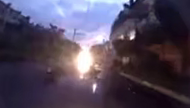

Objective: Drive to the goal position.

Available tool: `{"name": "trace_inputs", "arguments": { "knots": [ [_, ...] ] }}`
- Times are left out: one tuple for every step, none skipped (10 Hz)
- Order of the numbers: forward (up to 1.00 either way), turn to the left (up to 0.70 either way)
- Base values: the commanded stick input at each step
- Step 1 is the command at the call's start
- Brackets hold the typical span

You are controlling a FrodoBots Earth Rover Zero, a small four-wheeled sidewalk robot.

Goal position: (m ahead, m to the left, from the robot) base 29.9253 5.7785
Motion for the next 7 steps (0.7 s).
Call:
{"name": "trace_inputs", "arguments": {
  "knots": [
    [0.7,-0.35],
    [0.7,-0.35],
    [0.7,-0.35],
    [0.7,-0.35],
    [0.7,-0.35],
    [0.7,-0.35],
    [0.7,-0.29]
  ]
}}
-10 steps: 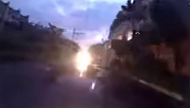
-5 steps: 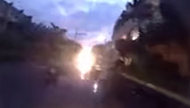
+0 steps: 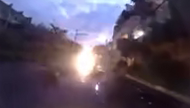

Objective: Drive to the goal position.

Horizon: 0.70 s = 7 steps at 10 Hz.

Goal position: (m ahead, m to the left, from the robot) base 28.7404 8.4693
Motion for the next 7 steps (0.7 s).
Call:
{"name": "trace_inputs", "arguments": {
  "knots": [
    [0.7,-0.12],
    [0.7,0.0],
    [0.7,0.0],
    [0.7,0.0],
    [0.7,0.0],
    [0.7,0.0],
    [0.7,0.0]
  ]
}}
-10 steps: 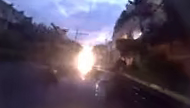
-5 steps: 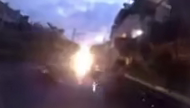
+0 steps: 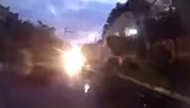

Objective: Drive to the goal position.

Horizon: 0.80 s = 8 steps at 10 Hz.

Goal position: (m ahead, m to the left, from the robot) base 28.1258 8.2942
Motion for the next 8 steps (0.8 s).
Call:
{"name": "trace_inputs", "arguments": {
  "knots": [
    [0.7,0.0],
    [0.7,0.0],
    [0.7,0.0],
    [0.7,0.0],
    [0.7,0.0],
    [0.7,0.0],
    [0.7,0.0],
    [0.7,0.0]
  ]
}}
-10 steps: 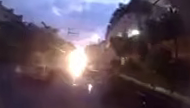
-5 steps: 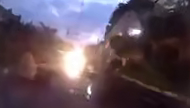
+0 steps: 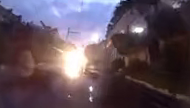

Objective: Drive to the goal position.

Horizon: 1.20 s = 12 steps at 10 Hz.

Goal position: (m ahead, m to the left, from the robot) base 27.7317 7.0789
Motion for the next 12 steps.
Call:
{"name": "trace_inputs", "arguments": {
  "knots": [
    [0.7,0.0],
    [0.7,-0.33],
    [0.7,-0.33],
    [0.7,-0.08],
    [0.7,0.0],
    [0.7,0.0],
    [0.7,0.0],
    [0.7,0.0],
    [0.7,0.0],
    [0.7,0.0],
    [0.7,0.0],
    [0.7,0.0]
  ]
}}
